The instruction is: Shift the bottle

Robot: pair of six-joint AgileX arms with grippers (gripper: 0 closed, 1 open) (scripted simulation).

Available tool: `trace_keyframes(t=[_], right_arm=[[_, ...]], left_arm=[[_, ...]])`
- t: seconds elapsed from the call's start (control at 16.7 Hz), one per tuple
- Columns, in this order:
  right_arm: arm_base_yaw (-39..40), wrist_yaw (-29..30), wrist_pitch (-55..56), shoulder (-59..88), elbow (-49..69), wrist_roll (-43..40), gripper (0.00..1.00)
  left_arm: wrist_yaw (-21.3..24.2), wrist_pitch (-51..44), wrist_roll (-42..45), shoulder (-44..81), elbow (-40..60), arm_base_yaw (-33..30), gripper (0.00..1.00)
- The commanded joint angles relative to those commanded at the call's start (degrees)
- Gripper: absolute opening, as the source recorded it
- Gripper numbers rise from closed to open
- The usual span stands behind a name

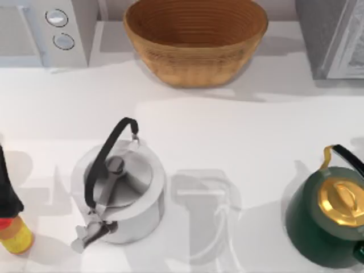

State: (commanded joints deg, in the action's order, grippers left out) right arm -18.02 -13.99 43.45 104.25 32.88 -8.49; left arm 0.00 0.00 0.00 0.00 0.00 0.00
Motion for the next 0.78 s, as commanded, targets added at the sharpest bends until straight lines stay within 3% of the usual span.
trace_keyframes(t=[0.6, 0.78], right_arm=[[0.0, 0.0, 0.0, 0.0, 0.0, 0.0, 0.98], [0.0, 0.0, 0.0, 0.0, 0.0, 0.0, 1.0]], left_arm=[[0.0, 0.0, 0.0, 0.0, 0.0, 0.0, 1.0], [0.0, 0.0, 0.0, 0.0, 0.0, 0.0, 1.0]])
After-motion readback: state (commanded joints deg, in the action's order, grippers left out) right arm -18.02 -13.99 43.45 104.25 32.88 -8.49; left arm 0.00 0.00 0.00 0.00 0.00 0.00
